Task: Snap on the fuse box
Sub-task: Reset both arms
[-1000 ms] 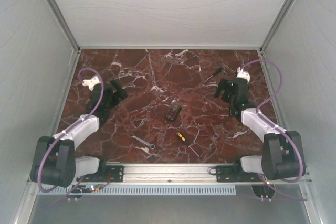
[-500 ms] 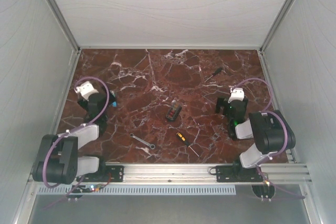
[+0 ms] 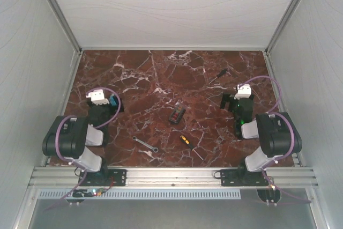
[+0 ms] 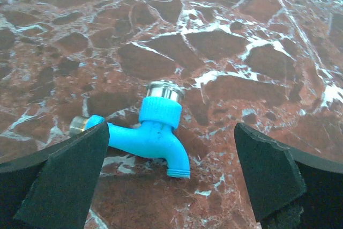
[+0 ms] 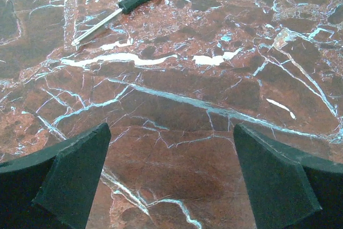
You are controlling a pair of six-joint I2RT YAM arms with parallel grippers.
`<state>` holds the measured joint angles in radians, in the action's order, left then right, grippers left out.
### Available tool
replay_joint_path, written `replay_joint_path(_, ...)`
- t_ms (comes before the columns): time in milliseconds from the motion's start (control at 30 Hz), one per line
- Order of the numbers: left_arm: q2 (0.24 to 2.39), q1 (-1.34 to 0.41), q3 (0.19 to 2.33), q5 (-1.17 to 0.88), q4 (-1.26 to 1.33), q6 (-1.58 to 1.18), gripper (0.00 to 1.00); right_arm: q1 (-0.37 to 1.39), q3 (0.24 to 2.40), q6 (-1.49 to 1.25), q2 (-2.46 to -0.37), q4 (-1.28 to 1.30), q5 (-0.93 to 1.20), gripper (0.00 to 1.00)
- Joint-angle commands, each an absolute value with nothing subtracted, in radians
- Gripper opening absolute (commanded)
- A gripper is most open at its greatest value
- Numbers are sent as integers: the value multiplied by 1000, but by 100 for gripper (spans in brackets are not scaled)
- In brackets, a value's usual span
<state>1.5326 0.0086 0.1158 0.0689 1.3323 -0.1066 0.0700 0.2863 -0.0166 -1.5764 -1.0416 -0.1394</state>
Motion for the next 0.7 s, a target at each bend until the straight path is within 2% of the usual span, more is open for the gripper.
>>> replay_joint_path(0,1548,42,178,-110,1406,-73,99,60,309,-21,-1566,-1072,-125,98)
replay_joint_path(67,1541,52,243,-147,1264,-69,100,60,310,-21,-1568,-1071,-122,98)
replay_joint_path(133,1557,51,232,-153,1327,-65,100,59,310,-21,-1567,-1071,-120,98)
replay_joint_path(667,1554,52,235,-153,1312,-63,100,43,325,-28,-1572,-1046,-81,98)
